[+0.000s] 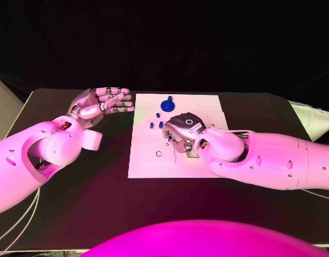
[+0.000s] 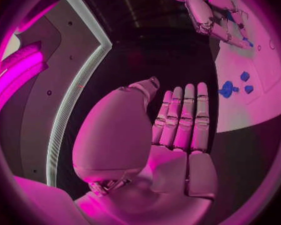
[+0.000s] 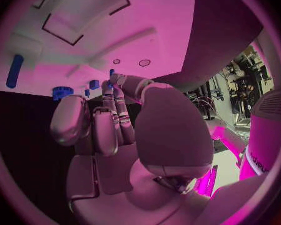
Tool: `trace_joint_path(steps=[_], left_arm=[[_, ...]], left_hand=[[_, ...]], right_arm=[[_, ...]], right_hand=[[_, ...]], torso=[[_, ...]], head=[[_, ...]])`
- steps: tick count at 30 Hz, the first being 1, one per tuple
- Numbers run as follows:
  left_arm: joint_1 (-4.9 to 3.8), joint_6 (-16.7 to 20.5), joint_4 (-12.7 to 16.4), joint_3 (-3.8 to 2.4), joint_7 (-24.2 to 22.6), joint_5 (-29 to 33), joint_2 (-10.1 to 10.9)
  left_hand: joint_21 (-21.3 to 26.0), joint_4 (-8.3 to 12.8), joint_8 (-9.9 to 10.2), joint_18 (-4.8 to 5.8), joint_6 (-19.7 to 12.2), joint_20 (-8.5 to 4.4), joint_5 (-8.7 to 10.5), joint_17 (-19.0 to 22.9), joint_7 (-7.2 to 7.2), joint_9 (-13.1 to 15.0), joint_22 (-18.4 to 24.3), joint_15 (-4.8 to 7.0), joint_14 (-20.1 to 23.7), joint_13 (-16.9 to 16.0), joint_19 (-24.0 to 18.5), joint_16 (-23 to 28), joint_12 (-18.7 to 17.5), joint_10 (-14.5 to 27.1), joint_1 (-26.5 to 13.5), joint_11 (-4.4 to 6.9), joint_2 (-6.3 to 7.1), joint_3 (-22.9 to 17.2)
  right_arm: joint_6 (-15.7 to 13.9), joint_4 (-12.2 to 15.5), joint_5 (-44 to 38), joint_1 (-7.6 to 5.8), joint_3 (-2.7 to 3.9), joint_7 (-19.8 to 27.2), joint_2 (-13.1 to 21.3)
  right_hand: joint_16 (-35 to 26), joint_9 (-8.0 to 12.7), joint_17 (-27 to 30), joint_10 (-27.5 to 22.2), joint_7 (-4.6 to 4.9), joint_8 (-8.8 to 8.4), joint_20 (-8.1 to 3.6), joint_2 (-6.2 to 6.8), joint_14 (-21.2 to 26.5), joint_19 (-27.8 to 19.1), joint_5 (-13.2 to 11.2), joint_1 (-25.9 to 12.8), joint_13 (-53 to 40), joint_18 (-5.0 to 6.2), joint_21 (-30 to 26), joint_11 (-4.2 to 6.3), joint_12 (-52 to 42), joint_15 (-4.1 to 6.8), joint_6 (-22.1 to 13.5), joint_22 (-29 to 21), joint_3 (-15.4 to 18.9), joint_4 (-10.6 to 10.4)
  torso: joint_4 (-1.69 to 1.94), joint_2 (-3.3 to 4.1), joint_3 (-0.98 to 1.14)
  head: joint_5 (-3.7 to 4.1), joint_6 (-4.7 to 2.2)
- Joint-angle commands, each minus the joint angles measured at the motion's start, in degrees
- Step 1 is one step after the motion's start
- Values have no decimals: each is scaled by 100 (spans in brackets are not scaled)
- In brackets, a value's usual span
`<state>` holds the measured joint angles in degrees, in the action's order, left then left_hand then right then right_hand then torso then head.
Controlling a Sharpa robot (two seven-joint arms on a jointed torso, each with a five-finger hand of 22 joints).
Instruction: Assemble the parts on the task board
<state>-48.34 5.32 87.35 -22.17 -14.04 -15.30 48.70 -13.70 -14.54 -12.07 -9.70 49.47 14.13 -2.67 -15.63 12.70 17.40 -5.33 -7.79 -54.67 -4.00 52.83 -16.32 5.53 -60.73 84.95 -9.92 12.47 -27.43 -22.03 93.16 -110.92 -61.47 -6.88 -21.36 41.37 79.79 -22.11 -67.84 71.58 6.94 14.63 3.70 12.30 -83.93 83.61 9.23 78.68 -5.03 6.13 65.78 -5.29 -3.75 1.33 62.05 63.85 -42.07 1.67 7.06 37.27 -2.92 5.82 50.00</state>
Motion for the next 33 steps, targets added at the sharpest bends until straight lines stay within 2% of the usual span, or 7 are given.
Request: trace_joint_path(steps=[1,18,24,30,33], left_arm=[[1,-42,2,-5,-19,24,-15],[6,-59,-16,-5,-20,24,-33],[14,-64,-22,-5,-19,24,-33],[20,-65,-33,-5,-19,24,-32],[24,-67,-40,-5,-17,23,-35]], left_hand=[[29,-22,-7,-85,34,1,-21,-5,34,-6,9,8,-43,-8,32,36,25,-1,-3,-1,-62,25],[29,-22,-7,-85,34,1,-21,-5,34,-6,9,8,-43,-8,32,36,25,-1,-3,-1,-62,25],[29,-22,-7,-85,34,1,-21,-5,34,-6,9,8,-43,-8,32,36,25,-1,-3,-1,-62,25],[29,-22,-7,-85,34,1,-21,-5,34,-6,9,8,-43,-8,32,36,25,-1,-3,-1,-62,25],[29,-22,-7,-85,34,1,-21,-5,34,-6,9,8,-43,-8,32,36,25,-1,-3,-1,-62,25]], right_arm=[[87,-5,-108,10,0,-19,-12],[59,-84,-103,55,-4,19,-74],[40,-101,-103,126,-6,23,-103],[32,-87,-103,147,-6,23,-110],[30,-76,-103,151,-6,24,-110]], right_hand=[[8,-7,2,246,17,19,5,-128,-244,18,19,99,-126,-69,4,212,-41,42,36,4,-33,11],[8,-9,6,248,19,20,6,-124,-243,18,34,93,-126,-70,8,211,-38,41,37,8,-35,13],[6,-10,12,249,20,20,6,-123,-241,16,40,91,-126,-69,5,211,-37,41,37,5,-37,14],[6,-10,12,249,20,20,6,-123,-241,16,40,91,-126,-69,5,211,-37,41,37,5,-37,14],[6,-10,12,249,20,20,6,-123,-241,16,40,91,-126,-69,5,211,-37,41,37,5,-37,14]], torso=[[1,-7,-3],[3,-8,-11],[14,-5,-4],[5,-7,-11],[-4,-2,-3]], head=[[-27,0],[-70,0],[-99,0],[-116,0],[-125,0]])
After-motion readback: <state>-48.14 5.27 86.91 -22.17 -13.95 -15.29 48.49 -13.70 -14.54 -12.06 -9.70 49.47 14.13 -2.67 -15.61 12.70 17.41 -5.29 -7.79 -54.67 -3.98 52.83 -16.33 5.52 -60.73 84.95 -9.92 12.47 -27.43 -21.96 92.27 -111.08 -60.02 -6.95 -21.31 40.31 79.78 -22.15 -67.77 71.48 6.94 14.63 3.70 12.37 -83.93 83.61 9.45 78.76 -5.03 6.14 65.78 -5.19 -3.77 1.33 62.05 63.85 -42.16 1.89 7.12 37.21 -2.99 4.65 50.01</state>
